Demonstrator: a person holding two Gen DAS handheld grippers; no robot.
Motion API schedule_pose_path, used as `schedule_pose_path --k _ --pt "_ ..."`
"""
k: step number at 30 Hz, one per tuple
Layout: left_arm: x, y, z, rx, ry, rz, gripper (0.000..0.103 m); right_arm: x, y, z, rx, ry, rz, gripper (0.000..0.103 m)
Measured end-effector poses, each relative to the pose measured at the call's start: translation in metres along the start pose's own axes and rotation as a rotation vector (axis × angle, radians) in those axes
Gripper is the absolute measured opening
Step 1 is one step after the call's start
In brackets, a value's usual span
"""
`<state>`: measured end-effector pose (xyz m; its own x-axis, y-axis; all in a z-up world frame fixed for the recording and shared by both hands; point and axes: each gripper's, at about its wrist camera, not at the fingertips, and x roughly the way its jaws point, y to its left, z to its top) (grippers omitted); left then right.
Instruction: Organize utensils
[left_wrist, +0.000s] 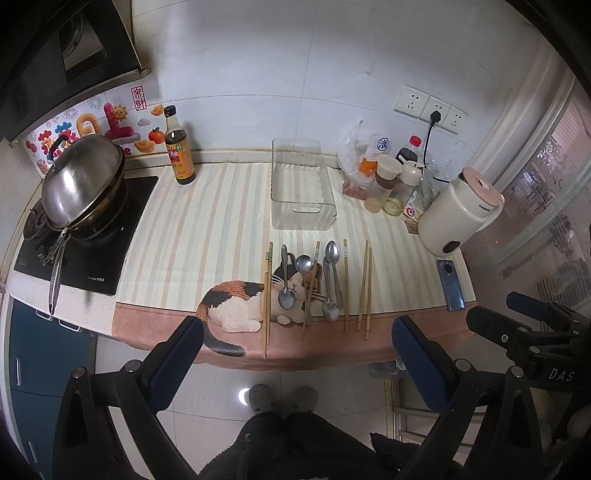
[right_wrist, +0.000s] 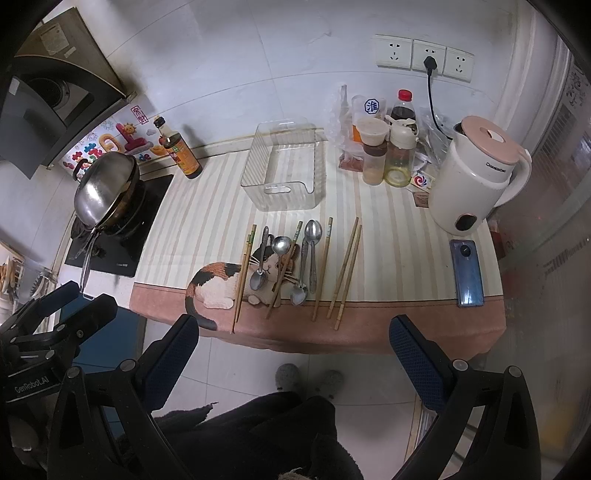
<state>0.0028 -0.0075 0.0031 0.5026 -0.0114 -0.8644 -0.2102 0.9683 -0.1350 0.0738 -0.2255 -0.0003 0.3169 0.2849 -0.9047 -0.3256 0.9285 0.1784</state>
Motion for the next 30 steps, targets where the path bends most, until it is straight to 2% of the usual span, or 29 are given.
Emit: schedule_pose_path --k 10,13,17,21,23,25,28,30 --pt "0.000 0.000 0.000 -0.002 -0.002 0.001 0.103 0.006 0.012 0.004 0.001 -0.001 0.001 0.103" --pt "0.004 0.003 0.002 -0.005 -0.021 0.022 0.103 0.010 0.013 0.008 0.021 -0.013 -0.007 0.103" --pt "0.022 0.016 0.014 -0.014 -0.094 0.141 0.103 0.023 0.005 0.011 0.070 -0.038 -0.067 0.103" --pt "0.063 0.042 0.027 -0.020 -0.128 0.293 0.103 0.054 -0.013 0.017 0.135 -0.035 -0.107 0.103" --pt "0.091 0.058 0.029 -0.027 -0.107 0.354 0.103 0.076 -0.023 0.020 0.165 -0.033 -0.123 0.096" --pt "0.122 0.072 0.027 -0.041 -0.037 0.368 0.103 0.102 -0.035 0.021 0.191 -0.023 -0.144 0.069" --pt "0.176 0.089 0.020 -0.069 0.091 0.291 0.094 0.150 -0.053 0.021 0.240 0.041 -0.155 0.056" --pt "0.212 0.093 0.013 -0.071 0.176 0.232 0.079 0.174 -0.061 0.019 0.262 0.080 -0.168 0.055"
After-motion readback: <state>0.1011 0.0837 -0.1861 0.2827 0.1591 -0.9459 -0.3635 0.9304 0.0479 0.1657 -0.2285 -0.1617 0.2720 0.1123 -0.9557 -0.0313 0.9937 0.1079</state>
